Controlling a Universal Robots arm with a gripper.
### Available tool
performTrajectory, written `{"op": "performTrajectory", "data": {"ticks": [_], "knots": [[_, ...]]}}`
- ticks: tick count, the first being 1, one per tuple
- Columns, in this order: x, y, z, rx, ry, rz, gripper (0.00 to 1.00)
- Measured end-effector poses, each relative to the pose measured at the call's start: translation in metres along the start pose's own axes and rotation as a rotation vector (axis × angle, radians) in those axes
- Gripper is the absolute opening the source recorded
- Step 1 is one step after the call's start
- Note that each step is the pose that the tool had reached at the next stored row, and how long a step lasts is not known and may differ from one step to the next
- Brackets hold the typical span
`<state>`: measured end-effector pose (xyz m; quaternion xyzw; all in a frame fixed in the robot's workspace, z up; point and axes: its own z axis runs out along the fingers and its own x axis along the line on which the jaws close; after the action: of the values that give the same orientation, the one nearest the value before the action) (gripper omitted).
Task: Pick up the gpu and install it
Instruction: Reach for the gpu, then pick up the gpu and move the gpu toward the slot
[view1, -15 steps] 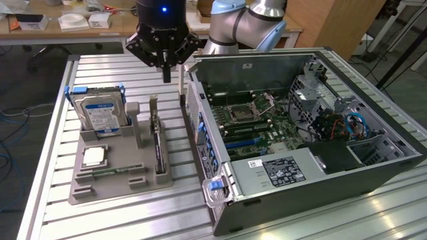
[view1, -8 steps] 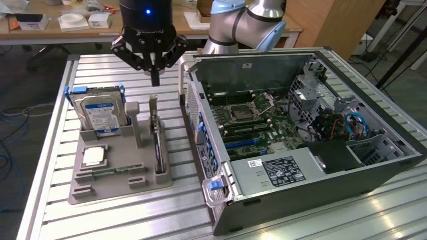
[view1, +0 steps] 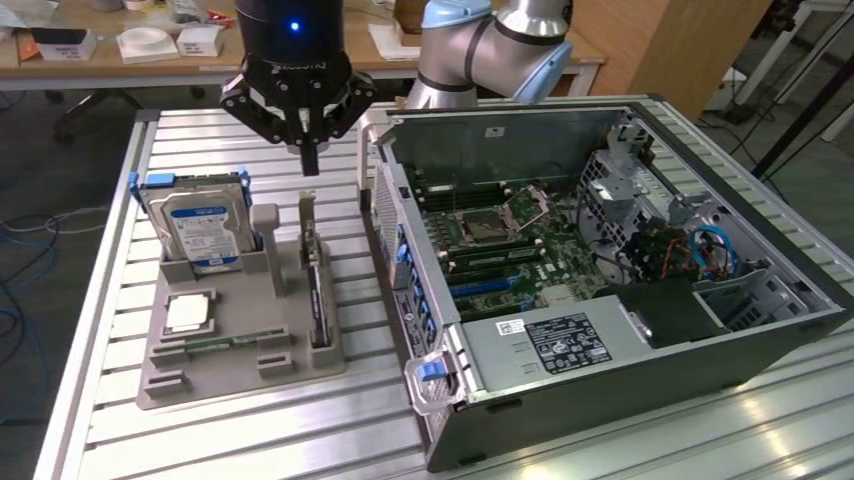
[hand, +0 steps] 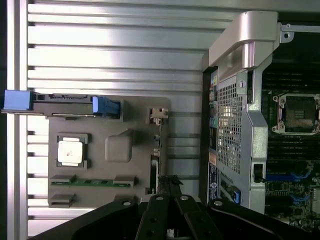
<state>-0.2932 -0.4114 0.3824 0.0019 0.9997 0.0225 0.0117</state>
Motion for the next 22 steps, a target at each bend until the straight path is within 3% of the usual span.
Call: {"op": "performTrajectory", "data": {"ticks": [13,15,18,22], "knots": [[0.0,0.0,0.0,0.0,0.0,0.0,0.11],[0.0,0.0,0.0,0.0001,0.0,0.0,0.17],[0.0,0.0,0.0,0.0,0.0,0.0,0.35],[0.0,0.0,0.0,0.0,0.0,0.0,0.41]]}}
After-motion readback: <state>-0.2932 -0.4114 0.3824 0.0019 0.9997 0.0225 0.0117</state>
